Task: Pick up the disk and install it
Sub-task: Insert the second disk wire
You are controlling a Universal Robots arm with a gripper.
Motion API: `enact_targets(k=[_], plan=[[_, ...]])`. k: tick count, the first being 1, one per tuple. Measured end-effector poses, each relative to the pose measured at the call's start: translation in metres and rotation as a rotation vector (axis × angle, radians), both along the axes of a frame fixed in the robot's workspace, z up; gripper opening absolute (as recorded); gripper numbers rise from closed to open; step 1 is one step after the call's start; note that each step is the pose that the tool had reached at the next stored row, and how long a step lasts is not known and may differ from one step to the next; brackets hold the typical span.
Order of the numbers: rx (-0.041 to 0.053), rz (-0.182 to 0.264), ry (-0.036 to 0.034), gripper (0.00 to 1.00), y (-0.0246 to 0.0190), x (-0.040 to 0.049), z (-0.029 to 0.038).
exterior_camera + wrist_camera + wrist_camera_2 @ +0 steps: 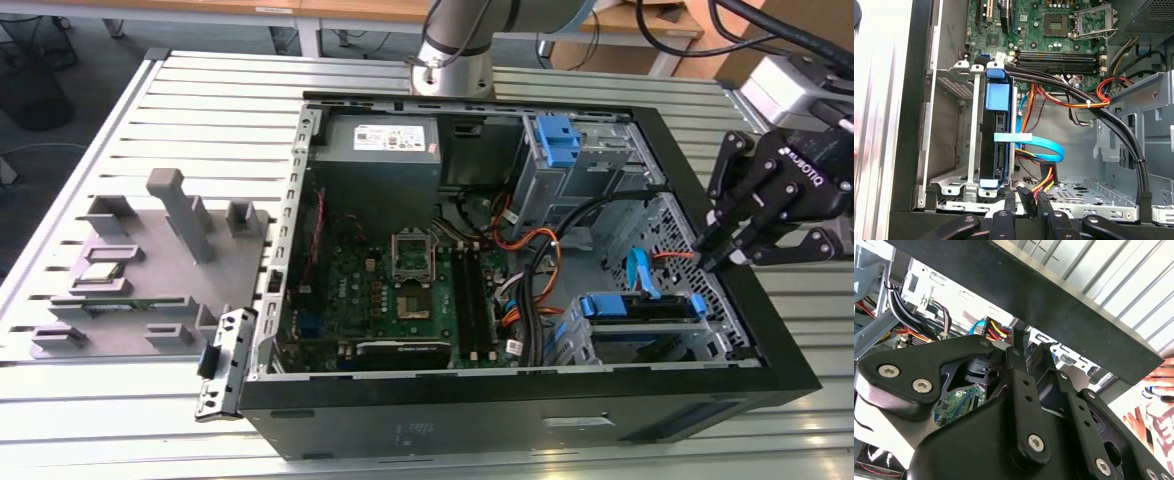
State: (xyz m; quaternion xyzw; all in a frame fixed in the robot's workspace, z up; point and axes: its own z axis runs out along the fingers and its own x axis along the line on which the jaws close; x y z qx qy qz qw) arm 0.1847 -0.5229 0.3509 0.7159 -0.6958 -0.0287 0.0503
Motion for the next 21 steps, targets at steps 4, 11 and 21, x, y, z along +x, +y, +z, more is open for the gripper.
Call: enact_targets(k=[4, 11, 21], plan=[[-0.0002, 0.001, 0.0001, 0.31, 0.0002, 0.0, 0.0005], [0.0001, 0.001, 0.0001, 0.31, 0.0017, -0.0017, 0.0003], [-0.0044, 0.001, 0.0003, 0.31, 0.0021, -0.0019, -0.0004]])
